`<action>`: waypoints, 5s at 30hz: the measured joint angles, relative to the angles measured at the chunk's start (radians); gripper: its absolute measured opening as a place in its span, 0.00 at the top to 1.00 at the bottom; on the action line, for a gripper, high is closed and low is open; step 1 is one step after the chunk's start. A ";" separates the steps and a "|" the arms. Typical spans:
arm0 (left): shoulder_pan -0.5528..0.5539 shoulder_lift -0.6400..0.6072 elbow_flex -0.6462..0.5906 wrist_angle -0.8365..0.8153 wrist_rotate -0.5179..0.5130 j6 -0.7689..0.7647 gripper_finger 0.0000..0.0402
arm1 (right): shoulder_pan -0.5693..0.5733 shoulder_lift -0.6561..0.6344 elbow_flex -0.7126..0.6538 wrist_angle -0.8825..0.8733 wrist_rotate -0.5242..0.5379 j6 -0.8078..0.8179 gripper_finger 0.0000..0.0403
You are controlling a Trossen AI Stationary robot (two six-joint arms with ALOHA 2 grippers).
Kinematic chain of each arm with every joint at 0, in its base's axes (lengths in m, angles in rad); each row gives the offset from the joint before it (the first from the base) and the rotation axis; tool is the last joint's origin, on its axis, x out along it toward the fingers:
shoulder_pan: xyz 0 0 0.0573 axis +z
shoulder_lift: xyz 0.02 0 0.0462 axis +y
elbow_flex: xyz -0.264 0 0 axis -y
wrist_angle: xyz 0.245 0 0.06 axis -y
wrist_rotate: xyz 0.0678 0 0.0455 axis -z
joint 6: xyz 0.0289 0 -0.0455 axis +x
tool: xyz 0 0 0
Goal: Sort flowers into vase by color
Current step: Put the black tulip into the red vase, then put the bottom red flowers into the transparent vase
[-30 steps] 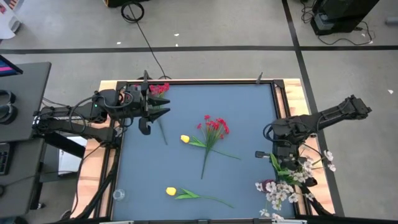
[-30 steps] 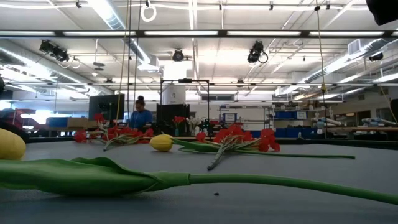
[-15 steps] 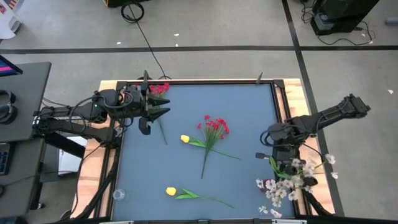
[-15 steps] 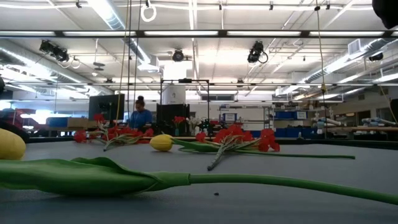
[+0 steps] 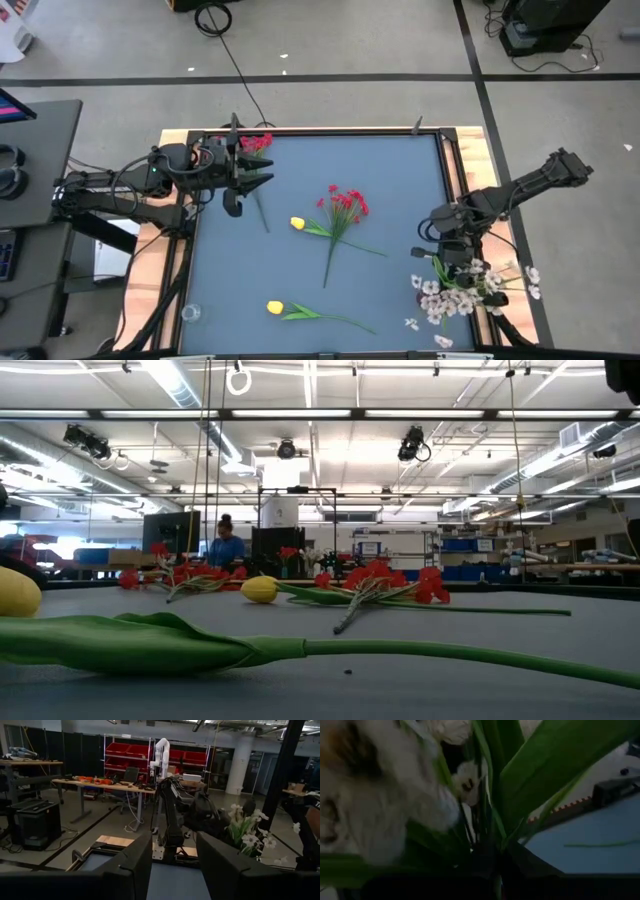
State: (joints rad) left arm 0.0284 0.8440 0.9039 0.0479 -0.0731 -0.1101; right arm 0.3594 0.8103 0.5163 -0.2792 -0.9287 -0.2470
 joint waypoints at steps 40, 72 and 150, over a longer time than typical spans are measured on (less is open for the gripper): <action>0.000 0.000 0.000 0.000 -0.002 0.000 0.61 | -0.077 -0.211 0.074 -0.153 0.117 0.072 0.52; 0.000 0.000 0.000 0.000 0.002 0.000 0.61 | -0.252 -0.187 0.236 0.148 1.185 0.454 0.54; 0.017 -0.007 -0.001 -0.188 -0.146 -0.122 0.61 | -0.459 1.105 0.758 -0.261 0.835 1.652 0.95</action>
State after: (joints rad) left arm 0.0453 0.8366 0.9031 -0.1401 -0.2195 -0.2323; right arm -0.0994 1.9157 1.2740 -0.5406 -0.0940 1.4048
